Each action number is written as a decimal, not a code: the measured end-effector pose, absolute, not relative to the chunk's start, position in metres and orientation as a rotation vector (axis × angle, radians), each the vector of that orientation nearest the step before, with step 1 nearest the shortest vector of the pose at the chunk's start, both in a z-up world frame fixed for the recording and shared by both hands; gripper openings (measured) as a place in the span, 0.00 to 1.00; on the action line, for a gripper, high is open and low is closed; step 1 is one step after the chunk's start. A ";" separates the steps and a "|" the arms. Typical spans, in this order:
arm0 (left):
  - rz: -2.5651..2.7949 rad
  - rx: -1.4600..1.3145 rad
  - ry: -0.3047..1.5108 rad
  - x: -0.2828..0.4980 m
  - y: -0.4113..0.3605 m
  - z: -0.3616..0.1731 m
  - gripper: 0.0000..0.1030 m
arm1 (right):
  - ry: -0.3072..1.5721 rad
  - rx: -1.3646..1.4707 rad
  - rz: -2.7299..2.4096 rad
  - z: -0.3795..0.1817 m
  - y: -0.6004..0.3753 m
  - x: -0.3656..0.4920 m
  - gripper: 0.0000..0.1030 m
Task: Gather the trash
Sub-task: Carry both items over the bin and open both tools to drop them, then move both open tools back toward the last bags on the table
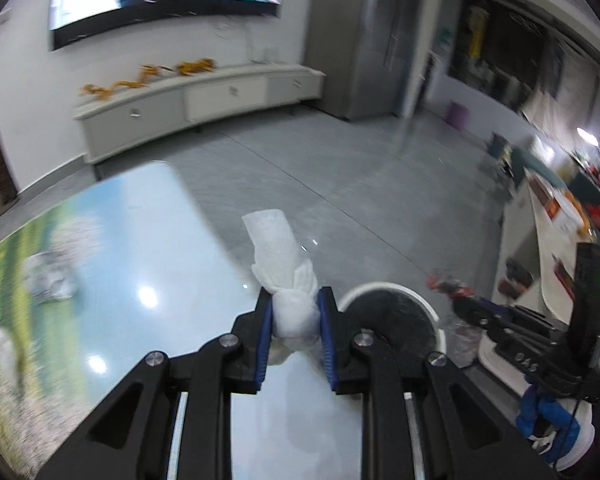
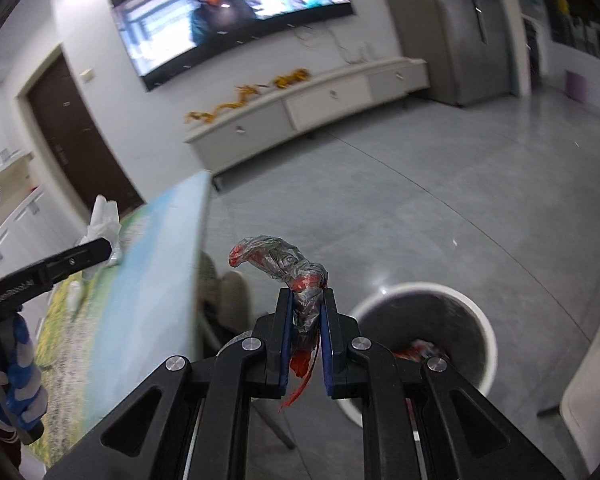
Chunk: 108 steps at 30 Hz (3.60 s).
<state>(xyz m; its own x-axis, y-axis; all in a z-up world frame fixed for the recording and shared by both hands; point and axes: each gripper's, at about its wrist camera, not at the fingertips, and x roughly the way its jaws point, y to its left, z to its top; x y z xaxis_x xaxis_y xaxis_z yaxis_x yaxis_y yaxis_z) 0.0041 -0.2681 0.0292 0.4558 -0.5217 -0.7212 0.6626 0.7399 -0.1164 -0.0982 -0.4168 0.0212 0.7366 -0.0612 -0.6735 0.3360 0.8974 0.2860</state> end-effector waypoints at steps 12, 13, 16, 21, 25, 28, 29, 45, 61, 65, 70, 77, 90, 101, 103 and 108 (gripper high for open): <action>-0.854 0.310 1.057 0.009 -0.403 -0.051 0.21 | 0.870 0.513 -0.326 -0.054 -0.481 -0.092 0.14; -0.856 0.314 1.069 0.008 -0.409 -0.056 0.21 | 0.881 0.519 -0.329 -0.057 -0.483 -0.090 0.14; -0.865 0.337 1.110 0.010 -0.424 -0.070 0.21 | 0.917 0.538 -0.338 -0.073 -0.492 -0.085 0.14; -0.875 0.357 1.166 0.016 -0.439 -0.085 0.39 | 0.965 0.547 -0.340 -0.088 -0.495 -0.076 0.25; -0.880 0.352 1.177 0.018 -0.442 -0.087 0.53 | 0.990 0.537 -0.350 -0.095 -0.497 -0.076 0.36; -0.888 0.347 1.188 0.020 -0.440 -0.086 0.53 | 1.003 0.525 -0.361 -0.096 -0.498 -0.076 0.41; -0.890 0.344 1.189 0.020 -0.439 -0.085 0.53 | 1.004 0.525 -0.365 -0.095 -0.498 -0.076 0.41; -0.835 0.249 0.934 0.000 -0.382 -0.023 0.53 | 0.927 0.479 -0.422 -0.052 -0.496 -0.092 0.44; -0.689 0.172 0.760 -0.012 -0.272 0.030 0.54 | 0.775 0.378 -0.384 0.026 -0.442 -0.097 0.48; -0.626 0.146 0.725 -0.013 -0.240 0.039 0.55 | 0.746 0.358 -0.344 0.041 -0.421 -0.094 0.49; -0.517 0.098 0.691 -0.014 -0.187 0.043 0.64 | 0.710 0.337 -0.281 0.055 -0.391 -0.089 0.49; -0.355 0.028 0.648 -0.020 -0.114 0.047 0.68 | 0.685 0.320 -0.196 0.065 -0.352 -0.085 0.50; -0.109 -0.046 0.570 -0.033 -0.009 0.056 0.68 | 0.662 0.243 -0.060 0.079 -0.278 -0.081 0.51; -0.023 -0.067 0.636 -0.020 0.034 0.033 0.68 | 0.675 0.216 0.002 0.076 -0.243 -0.070 0.51; -0.009 -0.079 0.644 -0.018 0.042 0.028 0.69 | 0.682 0.223 0.003 0.072 -0.243 -0.067 0.51; 0.026 -0.124 0.663 -0.009 0.068 0.017 0.69 | 0.705 0.244 0.002 0.062 -0.247 -0.056 0.51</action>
<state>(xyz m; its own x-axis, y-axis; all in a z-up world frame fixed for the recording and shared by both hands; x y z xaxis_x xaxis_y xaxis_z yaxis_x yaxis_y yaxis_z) -0.0088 0.0682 0.0171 0.7882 -0.0155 -0.6153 -0.0637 0.9922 -0.1067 -0.0556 -0.2470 0.0617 0.7625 0.0837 -0.6415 0.0808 0.9715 0.2229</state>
